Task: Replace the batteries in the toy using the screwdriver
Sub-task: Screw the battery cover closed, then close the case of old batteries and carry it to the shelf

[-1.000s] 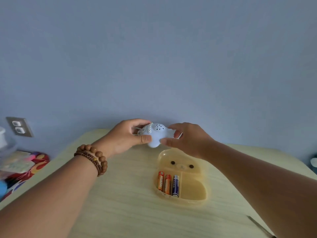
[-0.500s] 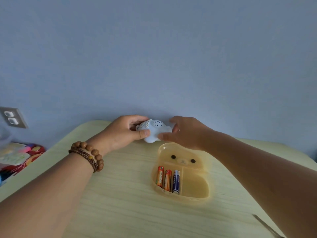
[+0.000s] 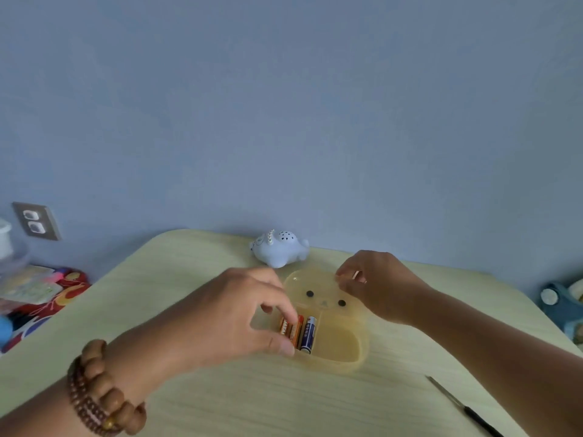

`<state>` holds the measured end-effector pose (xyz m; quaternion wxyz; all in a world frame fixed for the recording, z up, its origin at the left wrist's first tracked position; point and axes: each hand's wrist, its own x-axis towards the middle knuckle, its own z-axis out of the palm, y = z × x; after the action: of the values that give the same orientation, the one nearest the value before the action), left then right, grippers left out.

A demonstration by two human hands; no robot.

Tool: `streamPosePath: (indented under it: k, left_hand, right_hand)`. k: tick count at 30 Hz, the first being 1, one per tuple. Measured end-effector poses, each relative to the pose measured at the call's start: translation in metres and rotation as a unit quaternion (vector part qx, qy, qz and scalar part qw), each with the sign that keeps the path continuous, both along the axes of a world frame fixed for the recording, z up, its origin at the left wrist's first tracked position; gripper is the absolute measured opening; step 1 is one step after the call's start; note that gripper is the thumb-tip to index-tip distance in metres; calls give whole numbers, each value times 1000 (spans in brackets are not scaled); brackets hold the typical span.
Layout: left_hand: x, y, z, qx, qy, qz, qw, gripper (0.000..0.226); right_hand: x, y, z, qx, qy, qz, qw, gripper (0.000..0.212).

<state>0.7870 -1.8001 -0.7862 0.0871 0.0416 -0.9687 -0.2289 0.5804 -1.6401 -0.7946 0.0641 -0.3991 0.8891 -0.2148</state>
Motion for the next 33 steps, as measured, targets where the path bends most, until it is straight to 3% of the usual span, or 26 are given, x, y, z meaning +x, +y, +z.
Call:
streamPosePath:
  k: [6, 10, 16, 23, 27, 31, 33]
  left_hand:
    - [28, 13, -18, -12, 35, -4, 999, 18]
    - [48, 32, -19, 22, 41, -57, 997, 13]
    - [83, 50, -29, 57, 86, -94, 990, 10]
    - [98, 57, -38, 24, 125, -77, 989, 14]
    - [98, 61, -40, 26, 135, -29, 990, 35]
    - [101, 59, -43, 140, 142, 38, 979, 75]
    - [101, 58, -44, 142, 107, 22, 984, 104]
  right_hand:
    - [24, 11, 2, -45, -1, 1, 999, 17]
    - [50, 21, 9, -73, 9, 21, 997, 15]
    - [102, 70, 19, -119, 95, 81, 985, 18]
    - [135, 112, 7, -194, 147, 95, 965, 22]
    - [141, 118, 3, -228, 179, 138, 947, 26]
    - [146, 125, -4, -240, 176, 212, 931, 22]
    - [147, 129, -11, -248, 135, 240, 929, 19]
